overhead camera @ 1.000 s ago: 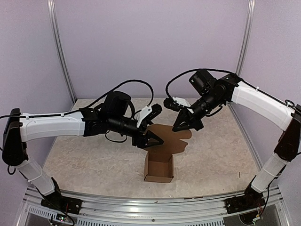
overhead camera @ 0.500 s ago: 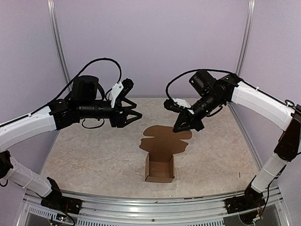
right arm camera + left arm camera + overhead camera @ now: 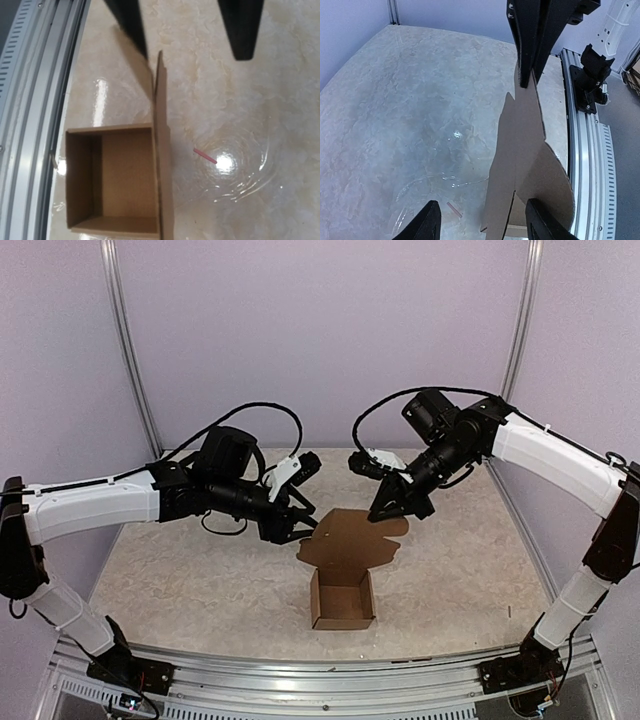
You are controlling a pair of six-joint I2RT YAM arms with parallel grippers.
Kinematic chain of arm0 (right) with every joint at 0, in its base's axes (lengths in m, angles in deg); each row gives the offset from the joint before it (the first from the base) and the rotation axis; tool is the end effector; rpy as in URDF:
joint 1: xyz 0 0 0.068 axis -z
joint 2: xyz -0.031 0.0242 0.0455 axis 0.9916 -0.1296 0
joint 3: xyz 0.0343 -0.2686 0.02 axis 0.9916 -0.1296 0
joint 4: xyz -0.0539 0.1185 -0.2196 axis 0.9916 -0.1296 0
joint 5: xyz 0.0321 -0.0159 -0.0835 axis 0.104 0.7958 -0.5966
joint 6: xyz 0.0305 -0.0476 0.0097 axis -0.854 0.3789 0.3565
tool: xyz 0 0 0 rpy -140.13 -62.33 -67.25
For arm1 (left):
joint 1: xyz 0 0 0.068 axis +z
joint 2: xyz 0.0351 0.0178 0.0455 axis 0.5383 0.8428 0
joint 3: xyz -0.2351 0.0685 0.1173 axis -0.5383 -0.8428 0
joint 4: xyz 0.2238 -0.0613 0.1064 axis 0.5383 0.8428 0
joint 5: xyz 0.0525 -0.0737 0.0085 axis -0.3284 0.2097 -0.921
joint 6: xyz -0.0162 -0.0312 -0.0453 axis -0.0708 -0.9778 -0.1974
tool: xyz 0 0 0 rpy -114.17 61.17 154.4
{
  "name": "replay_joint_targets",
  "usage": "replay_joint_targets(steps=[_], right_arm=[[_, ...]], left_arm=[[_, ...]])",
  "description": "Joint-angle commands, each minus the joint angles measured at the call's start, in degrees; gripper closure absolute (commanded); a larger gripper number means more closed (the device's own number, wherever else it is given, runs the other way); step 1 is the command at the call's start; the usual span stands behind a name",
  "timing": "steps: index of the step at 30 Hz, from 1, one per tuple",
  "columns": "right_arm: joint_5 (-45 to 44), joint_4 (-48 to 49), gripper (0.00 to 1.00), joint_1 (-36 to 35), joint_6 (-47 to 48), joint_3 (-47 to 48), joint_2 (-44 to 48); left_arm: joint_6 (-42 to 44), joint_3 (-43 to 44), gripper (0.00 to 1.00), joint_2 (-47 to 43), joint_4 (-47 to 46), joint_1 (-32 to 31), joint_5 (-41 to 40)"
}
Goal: Fold the paper box
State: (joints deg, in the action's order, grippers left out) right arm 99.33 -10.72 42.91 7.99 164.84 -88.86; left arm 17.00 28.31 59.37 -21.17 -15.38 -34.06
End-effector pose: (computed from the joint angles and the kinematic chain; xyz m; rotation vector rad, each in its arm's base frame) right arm 0.2358 0.2261 0.3359 -1.7757 1.8143 0.8143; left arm 0.2140 -0.2633 0.2924 1.3013 1.7789 -0.8524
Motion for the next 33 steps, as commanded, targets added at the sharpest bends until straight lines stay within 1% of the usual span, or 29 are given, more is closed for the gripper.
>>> replay_joint_targets(steps=[1,10,19,26,31,33], right_arm=[[-0.43,0.00,1.00,-0.44,-0.65,-0.03,-0.07],[0.78,-0.35,1.00,-0.48,-0.69,0.15,-0.11],[3.75,-2.16,1.00,-0.62,1.07,0.13,0.84],[6.02,-4.62,1.00,-1.04,3.13,0.21,0.91],[7.39,-5.90,1.00,-1.23,4.52,0.21,0.97],[7.53,-5.85,1.00,-1.25,4.48,0.23,1.05]], left_arm=[[0.44,1.42,0.43,-0.78,-1.05,-0.88,4.95],[-0.47,1.56,0.45,1.08,-4.35,-1.84,9.04],[-0.88,4.05,0.56,5.82,-6.72,-2.70,11.68],[-0.78,5.99,0.75,8.60,-7.56,-3.38,13.34],[-0.92,7.09,0.92,10.28,-6.62,-3.51,14.97],[-1.09,7.13,0.96,10.60,-6.66,-3.60,15.33]])
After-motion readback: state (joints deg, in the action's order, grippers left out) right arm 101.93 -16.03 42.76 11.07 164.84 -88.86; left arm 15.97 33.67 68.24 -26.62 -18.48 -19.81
